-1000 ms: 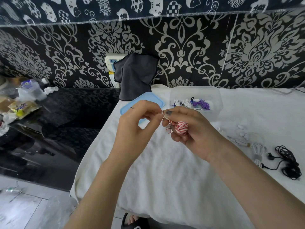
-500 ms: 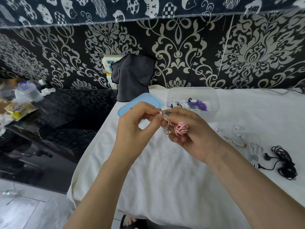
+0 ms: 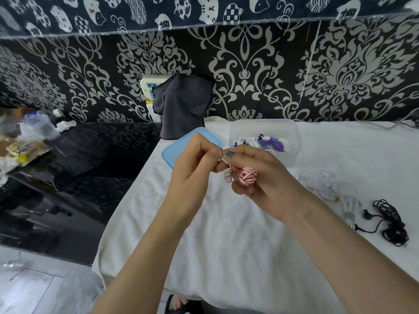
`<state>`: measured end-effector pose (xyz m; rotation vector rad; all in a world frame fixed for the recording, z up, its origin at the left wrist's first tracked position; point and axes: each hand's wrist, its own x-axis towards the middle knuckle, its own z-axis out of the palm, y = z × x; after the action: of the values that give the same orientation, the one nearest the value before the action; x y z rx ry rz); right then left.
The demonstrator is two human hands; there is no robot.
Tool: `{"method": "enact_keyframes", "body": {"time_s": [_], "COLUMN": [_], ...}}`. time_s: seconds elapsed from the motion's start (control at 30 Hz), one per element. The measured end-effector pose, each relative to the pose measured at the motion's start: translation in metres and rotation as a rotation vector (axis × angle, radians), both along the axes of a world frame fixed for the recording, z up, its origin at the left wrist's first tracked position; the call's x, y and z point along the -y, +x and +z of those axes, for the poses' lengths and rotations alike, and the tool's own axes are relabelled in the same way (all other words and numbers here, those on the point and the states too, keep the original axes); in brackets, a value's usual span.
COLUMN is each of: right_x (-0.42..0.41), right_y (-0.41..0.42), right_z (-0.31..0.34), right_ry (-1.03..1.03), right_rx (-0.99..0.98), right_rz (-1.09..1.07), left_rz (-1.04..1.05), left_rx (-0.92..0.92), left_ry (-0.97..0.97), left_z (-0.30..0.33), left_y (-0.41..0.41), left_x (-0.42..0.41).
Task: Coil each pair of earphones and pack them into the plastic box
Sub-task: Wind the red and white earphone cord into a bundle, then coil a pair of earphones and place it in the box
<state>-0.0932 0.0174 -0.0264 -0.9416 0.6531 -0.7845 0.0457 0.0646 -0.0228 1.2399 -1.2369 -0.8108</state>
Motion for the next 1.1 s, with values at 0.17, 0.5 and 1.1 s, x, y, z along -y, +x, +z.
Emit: {"method": "enact_keyframes", "body": {"time_s": [0.17,0.5,1.1], "right_x": [0.002,0.000,0.067], "right_y": [0.001,0.000,-0.029], "right_z": [-0.006,-0.004,-0.013], "right_ry": [-0.012,0.083,-0.038], "right_rx": [-0.007,0.083,-0.308], "right_rz": [-0.033,-0.066,-0.480], "left_rz": [-0.025,0.125,0.160], "left_rx": [-0.215,0.088,0.210], "left_ry": [0.125,-0.078,0.133], "left_z": [-0.003,-0.008,-0.039], "left_y": [0.001,-0.007,-0.029], "left_x": [0.006,0.010,0.054]}}
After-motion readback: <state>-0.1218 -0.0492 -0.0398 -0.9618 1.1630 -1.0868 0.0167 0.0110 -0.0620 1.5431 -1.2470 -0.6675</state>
